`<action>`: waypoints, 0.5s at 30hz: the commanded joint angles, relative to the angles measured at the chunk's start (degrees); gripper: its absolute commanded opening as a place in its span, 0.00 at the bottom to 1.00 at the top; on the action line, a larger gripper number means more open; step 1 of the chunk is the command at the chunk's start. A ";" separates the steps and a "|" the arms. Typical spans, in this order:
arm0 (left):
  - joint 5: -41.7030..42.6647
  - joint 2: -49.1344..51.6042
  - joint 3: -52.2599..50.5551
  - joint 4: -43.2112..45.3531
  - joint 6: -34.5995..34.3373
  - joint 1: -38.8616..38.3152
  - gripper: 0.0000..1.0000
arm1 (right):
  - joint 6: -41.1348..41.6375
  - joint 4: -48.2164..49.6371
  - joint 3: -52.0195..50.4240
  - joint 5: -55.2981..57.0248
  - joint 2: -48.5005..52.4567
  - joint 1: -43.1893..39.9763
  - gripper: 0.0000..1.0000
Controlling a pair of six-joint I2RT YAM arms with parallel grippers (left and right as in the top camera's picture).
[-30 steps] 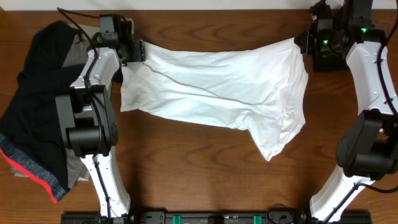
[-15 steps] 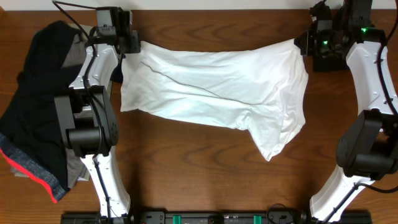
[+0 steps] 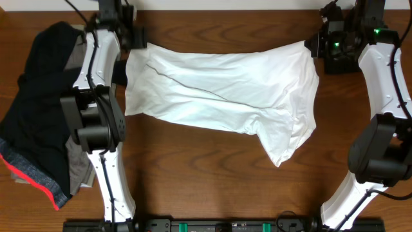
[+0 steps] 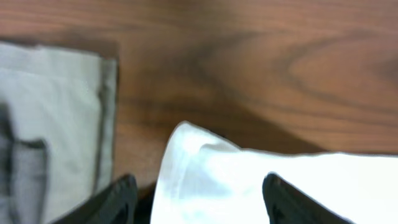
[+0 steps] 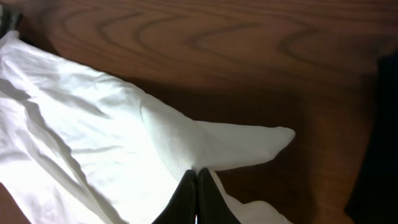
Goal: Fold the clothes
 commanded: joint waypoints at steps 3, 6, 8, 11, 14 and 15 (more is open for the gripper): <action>-0.46 1.70 14.80 -6.05 0.20 -0.02 0.72 | -0.79 -0.13 1.07 -0.13 -0.94 -0.37 0.01; -0.42 3.63 14.86 -6.21 0.17 -0.02 0.72 | -0.81 -0.35 1.07 -0.11 -0.94 -0.37 0.01; -0.20 5.73 14.86 -6.25 0.15 -0.02 0.72 | -0.81 -0.55 1.07 -0.11 -0.94 -0.37 0.01; -0.02 9.35 14.88 -6.27 -0.04 -0.02 0.69 | -0.81 -0.59 1.07 -0.11 -0.94 -0.37 0.01; -0.02 12.02 14.86 -6.78 -0.07 -0.02 0.67 | -0.81 -0.66 1.07 -0.09 -0.94 -0.37 0.01; -0.04 12.57 14.86 -7.06 -0.07 -0.02 0.66 | -0.83 -0.68 1.07 -0.09 -0.94 -0.37 0.01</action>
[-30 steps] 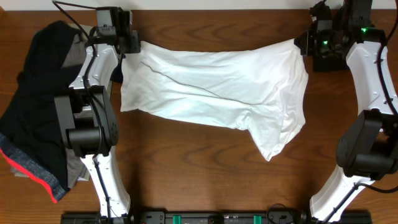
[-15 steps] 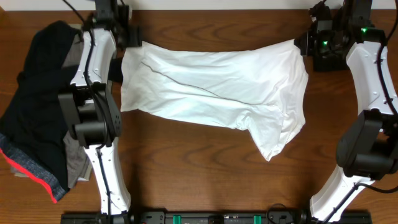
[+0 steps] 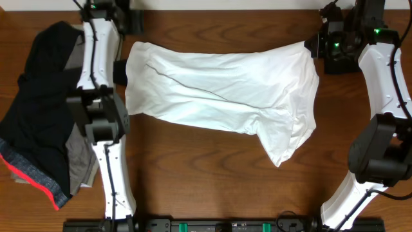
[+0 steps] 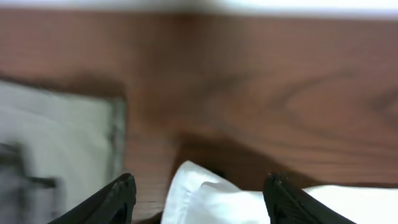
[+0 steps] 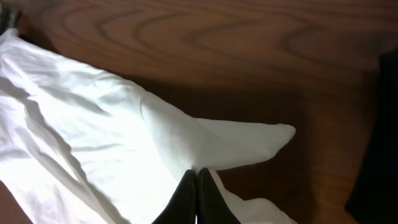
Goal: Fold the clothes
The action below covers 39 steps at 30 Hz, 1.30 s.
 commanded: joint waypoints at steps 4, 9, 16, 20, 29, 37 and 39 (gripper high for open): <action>-0.09 3.63 -0.20 -1.55 0.13 0.00 0.64 | -0.68 -0.15 1.07 -0.15 -0.94 -0.37 0.01; -0.11 3.65 -0.20 -1.14 0.13 0.00 0.61 | -0.70 -0.22 1.07 -0.15 -0.94 -0.37 0.01; -0.09 3.65 -0.35 -1.27 0.11 -0.09 0.25 | -1.07 -0.83 1.07 0.85 -0.94 -0.37 0.01; -0.09 3.63 -0.35 -1.38 0.11 -0.09 0.20 | -1.09 -1.07 1.07 1.11 -0.94 -0.39 0.01; -2.01 -2.60 1.07 -1.01 0.13 -0.07 0.13 | -1.07 -1.03 1.07 1.09 -0.94 -0.48 0.01; -1.90 -10.27 1.07 -8.39 0.13 -0.13 0.08 | -1.03 -1.11 1.07 0.98 -0.94 -0.48 0.01; -1.57 -11.45 1.07 -11.41 0.15 -0.24 0.06 | -1.03 -1.40 1.07 0.31 -0.94 -0.48 0.01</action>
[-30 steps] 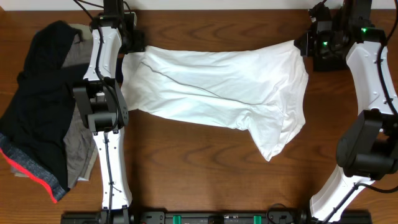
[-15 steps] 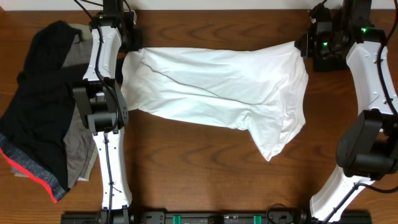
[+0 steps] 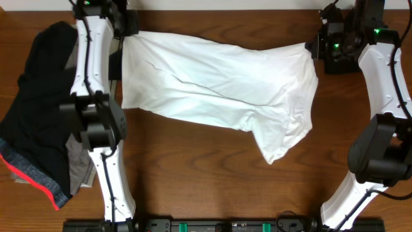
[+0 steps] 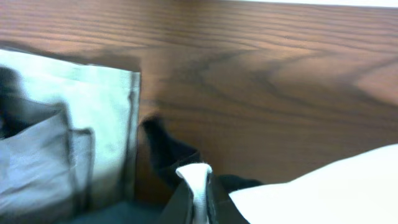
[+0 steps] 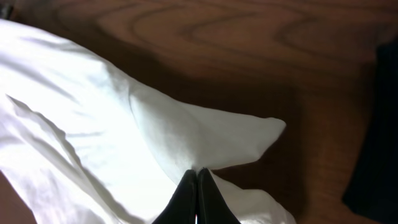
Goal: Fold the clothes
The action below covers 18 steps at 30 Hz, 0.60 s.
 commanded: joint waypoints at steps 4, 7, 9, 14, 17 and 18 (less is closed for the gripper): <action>-0.44 -3.54 1.29 -7.56 0.39 -0.76 0.06 | -0.57 -1.62 1.07 -1.75 -1.05 -0.48 0.01; -0.42 -3.69 1.27 -10.71 0.39 -1.14 0.06 | -0.42 -2.99 1.07 -1.75 -1.05 -0.48 0.01; -0.42 -3.67 1.25 -12.37 0.42 -1.27 0.06 | -0.42 -3.87 1.07 -1.75 -1.05 -0.50 0.01; -0.44 -3.69 1.27 -15.69 0.42 -1.68 0.06 | -0.42 -5.70 1.07 -1.75 -1.70 -0.50 0.01; -0.44 -3.76 1.27 -18.12 0.42 -1.75 0.06 | -0.42 -6.78 1.07 -1.75 -3.13 -0.52 0.01; -0.46 -3.78 1.27 -19.21 0.42 -1.75 0.06 | -0.42 -7.48 1.07 -1.73 -3.96 -0.55 0.01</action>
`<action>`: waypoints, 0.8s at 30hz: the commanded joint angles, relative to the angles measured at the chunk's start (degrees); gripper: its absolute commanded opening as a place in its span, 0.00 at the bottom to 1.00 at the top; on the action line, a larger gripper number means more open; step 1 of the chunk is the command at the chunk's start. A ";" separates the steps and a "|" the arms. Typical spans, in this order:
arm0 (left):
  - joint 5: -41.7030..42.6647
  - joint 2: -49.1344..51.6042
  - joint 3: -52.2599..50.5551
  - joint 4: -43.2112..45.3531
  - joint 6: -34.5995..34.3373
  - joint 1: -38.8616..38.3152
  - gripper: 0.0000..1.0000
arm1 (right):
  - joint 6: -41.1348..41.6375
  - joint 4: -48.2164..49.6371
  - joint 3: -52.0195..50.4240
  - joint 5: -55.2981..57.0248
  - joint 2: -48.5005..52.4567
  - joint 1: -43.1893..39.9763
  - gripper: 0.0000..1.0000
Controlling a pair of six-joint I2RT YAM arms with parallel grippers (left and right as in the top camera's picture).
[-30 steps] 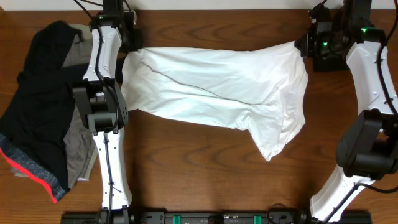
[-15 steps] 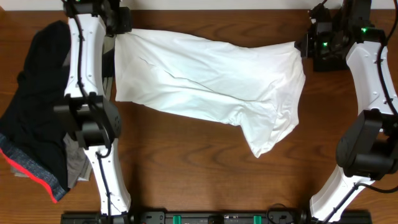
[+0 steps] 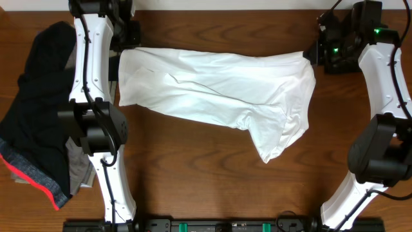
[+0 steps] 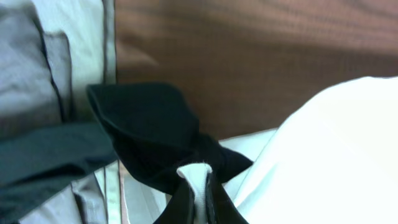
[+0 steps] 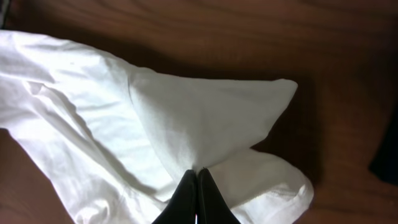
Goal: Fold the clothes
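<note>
A white garment (image 3: 212,87) is stretched across the back of the wooden table (image 3: 193,187). My left gripper (image 3: 124,46) is shut on its far left corner. In the left wrist view the left gripper (image 4: 198,190) pinches a white hem over a black cloth (image 4: 149,124). My right gripper (image 3: 311,53) is shut on the far right corner. The right wrist view shows the right gripper (image 5: 198,180) closed on a fold of white fabric (image 5: 205,118). One loose part of the garment hangs toward the front right (image 3: 270,151).
A pile of dark and grey clothes (image 3: 35,109) with a red-trimmed edge lies along the left side, right beside the left arm. Grey cloth (image 4: 37,81) shows under the left gripper. The table's back edge runs just behind both grippers.
Both grippers, still shut on the corners, have come a little toward the front, and the white garment has shifted with them. The left gripper now hangs over the black and grey cloth.
First the right gripper held the right corner while the left gripper stood open at the left corner. It was still open, farther back, a moment later. Then it was shut on that corner with the garment stretched, and now both hold it slightly nearer the front.
</note>
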 commanded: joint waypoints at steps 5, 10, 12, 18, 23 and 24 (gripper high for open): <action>-3.30 -0.42 0.85 -5.86 0.39 -0.04 0.06 | -0.42 -5.75 1.07 -0.26 -7.28 -0.55 0.01; -7.13 -0.42 0.85 -8.83 0.42 -0.04 0.06 | -0.39 -13.46 0.92 0.92 -8.00 -0.52 0.01; -7.17 -0.42 0.85 -9.40 0.83 -0.04 0.06 | -0.37 -15.50 0.00 2.08 -8.00 -0.52 0.01; -7.19 -0.39 -0.52 -11.08 0.83 -0.04 0.06 | 1.14 -15.17 -8.04 3.61 -7.98 -0.55 0.01; -7.19 -0.39 -7.13 -8.87 0.81 -0.04 0.06 | 3.41 -7.34 -17.20 3.13 -7.98 -0.55 0.01; -7.19 -0.39 -9.05 -8.00 0.83 -0.02 0.06 | 3.80 -6.21 -18.75 3.15 -7.98 -0.55 0.01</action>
